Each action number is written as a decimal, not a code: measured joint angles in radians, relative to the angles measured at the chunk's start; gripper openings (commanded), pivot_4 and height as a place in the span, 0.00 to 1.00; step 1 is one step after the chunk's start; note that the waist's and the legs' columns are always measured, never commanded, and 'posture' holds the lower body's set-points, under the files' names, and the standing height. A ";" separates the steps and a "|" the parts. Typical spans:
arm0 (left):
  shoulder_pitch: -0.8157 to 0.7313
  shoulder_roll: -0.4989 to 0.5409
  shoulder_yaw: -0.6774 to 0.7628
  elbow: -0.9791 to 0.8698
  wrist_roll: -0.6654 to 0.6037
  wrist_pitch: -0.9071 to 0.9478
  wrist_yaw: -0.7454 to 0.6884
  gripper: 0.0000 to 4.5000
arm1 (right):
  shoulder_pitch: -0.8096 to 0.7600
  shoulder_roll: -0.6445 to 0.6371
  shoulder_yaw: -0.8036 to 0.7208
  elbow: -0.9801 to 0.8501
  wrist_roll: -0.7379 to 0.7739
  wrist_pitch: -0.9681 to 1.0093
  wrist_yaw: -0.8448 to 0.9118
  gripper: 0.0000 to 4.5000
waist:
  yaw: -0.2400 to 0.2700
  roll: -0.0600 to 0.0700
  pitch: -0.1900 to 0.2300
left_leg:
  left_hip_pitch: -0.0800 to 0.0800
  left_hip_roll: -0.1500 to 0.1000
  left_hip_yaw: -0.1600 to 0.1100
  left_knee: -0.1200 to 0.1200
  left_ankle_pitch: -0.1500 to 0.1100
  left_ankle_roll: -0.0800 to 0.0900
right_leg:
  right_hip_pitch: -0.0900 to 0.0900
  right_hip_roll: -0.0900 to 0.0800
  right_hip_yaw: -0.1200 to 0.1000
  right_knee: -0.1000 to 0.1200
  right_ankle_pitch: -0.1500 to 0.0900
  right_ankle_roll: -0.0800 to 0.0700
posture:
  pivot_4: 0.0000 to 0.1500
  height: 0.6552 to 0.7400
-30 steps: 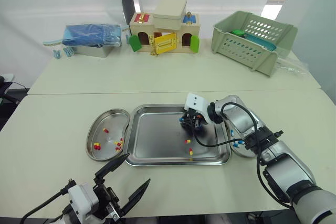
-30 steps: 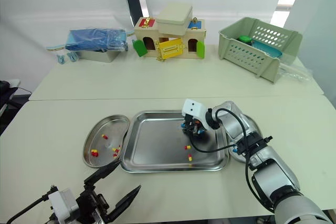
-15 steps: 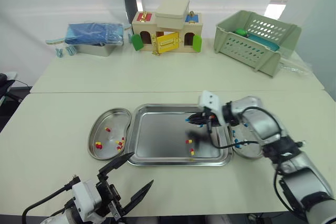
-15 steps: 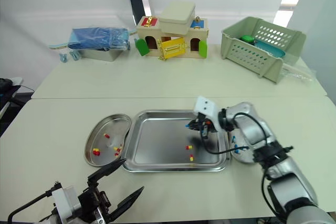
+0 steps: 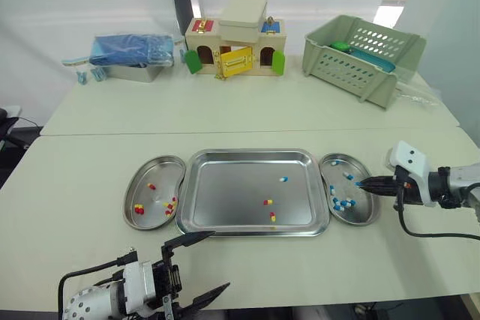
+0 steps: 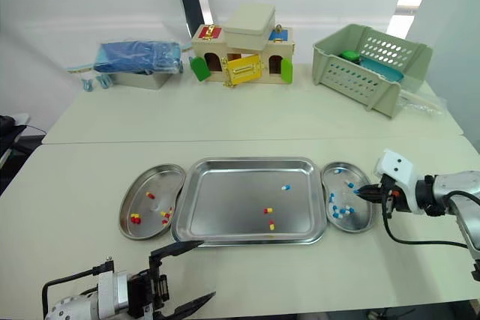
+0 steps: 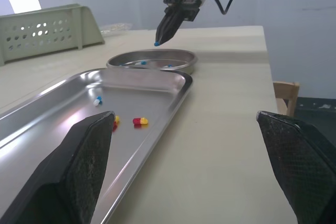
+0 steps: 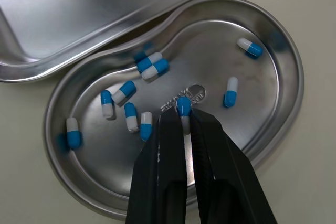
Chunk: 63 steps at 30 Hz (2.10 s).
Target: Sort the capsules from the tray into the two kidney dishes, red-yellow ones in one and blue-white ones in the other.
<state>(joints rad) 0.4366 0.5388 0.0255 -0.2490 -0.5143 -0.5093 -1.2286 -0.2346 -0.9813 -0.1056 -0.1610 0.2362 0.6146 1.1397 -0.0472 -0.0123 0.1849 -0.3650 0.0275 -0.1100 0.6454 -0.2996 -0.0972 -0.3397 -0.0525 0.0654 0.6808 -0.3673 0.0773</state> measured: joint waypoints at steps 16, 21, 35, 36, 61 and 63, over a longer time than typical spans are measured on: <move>0.098 0.032 0.096 -0.008 -0.062 0.110 0.073 1.00 | 0.168 -0.029 -0.203 -0.002 0.133 -0.102 0.075 1.00 | 0.012 -0.001 0.001 | 0.001 0.000 -0.001 0.000 0.000 0.001 | 0.002 0.000 -0.001 -0.001 0.000 0.000 | 1.00 1.00; 0.160 0.174 0.294 -0.058 -0.148 0.343 0.180 1.00 | 0.233 -0.039 -0.321 0.129 0.149 -0.214 0.147 1.00 | 0.014 -0.002 0.001 | 0.002 0.000 -0.001 0.001 0.000 0.001 | 0.003 0.000 -0.001 0.000 0.000 0.000 | 1.00 1.00; -0.005 0.519 0.723 0.492 -0.093 0.576 0.061 1.00 | 0.280 -0.048 -0.341 0.410 0.136 -0.551 0.297 1.00 | -0.006 -0.001 0.002 | 0.002 0.000 -0.001 -0.001 0.000 0.001 | 0.002 0.001 -0.001 0.000 0.000 0.000 | 1.00 1.00; -0.030 0.532 0.724 0.522 -0.079 0.573 0.055 1.00 | 0.279 -0.048 -0.339 0.416 0.134 -0.560 0.298 1.00 | -0.006 -0.001 0.002 | 0.002 0.000 -0.001 -0.001 0.000 0.001 | 0.002 0.001 -0.001 0.000 0.000 0.000 | 1.00 1.00; -0.241 0.519 0.517 0.278 0.020 0.697 -0.031 1.00 | 0.652 0.180 -0.384 -0.109 0.310 -0.498 0.194 1.00 | 0.016 -0.002 0.001 | 0.001 0.001 -0.002 0.001 0.000 0.000 | 0.003 0.001 -0.003 0.001 0.000 0.000 | 1.00 1.00; -0.311 0.511 0.456 0.211 0.002 0.725 -0.028 1.00 | 0.722 0.240 -0.357 -0.230 0.327 -0.498 0.161 1.00 | 0.018 -0.002 0.001 | 0.001 0.001 -0.002 0.001 0.000 0.000 | 0.004 0.000 -0.002 0.001 0.000 0.001 | 1.00 1.00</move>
<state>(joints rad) 0.1255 1.0497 0.4814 -0.0380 -0.5123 0.2156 -1.2563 0.4879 -0.7409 -0.4627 -0.3908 0.5629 0.1165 1.3011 -0.0296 -0.0139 0.1861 -0.3639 0.0280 -0.1120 0.6464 -0.2998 -0.0971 -0.3360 -0.0520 0.0633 0.6814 -0.3672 0.0778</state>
